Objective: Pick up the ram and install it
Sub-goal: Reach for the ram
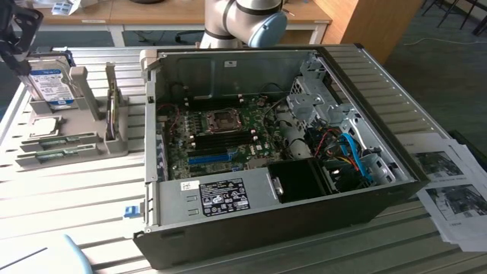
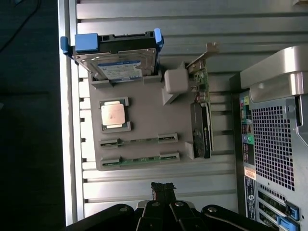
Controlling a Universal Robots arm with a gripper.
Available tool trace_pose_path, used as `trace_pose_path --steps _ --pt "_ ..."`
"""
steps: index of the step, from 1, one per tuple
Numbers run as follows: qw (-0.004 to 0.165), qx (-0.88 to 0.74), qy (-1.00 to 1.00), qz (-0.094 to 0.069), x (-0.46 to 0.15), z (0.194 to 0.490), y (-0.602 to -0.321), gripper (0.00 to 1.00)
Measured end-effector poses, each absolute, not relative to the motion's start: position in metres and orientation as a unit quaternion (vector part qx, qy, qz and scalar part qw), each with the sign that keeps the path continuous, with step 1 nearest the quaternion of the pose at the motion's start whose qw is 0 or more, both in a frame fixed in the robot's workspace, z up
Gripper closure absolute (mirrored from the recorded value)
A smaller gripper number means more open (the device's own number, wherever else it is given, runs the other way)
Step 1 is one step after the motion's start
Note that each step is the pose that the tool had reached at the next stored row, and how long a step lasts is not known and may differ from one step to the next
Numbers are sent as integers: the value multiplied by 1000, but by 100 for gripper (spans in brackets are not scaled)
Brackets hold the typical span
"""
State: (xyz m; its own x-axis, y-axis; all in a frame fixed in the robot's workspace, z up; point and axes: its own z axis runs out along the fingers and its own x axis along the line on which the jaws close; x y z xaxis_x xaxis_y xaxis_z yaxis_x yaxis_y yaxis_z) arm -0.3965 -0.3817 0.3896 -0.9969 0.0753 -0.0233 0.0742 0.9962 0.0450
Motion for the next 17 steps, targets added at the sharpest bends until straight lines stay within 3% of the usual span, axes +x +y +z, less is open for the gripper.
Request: trace_pose_path --steps 17 --pt "12 37 999 22 -402 389 -362 91"
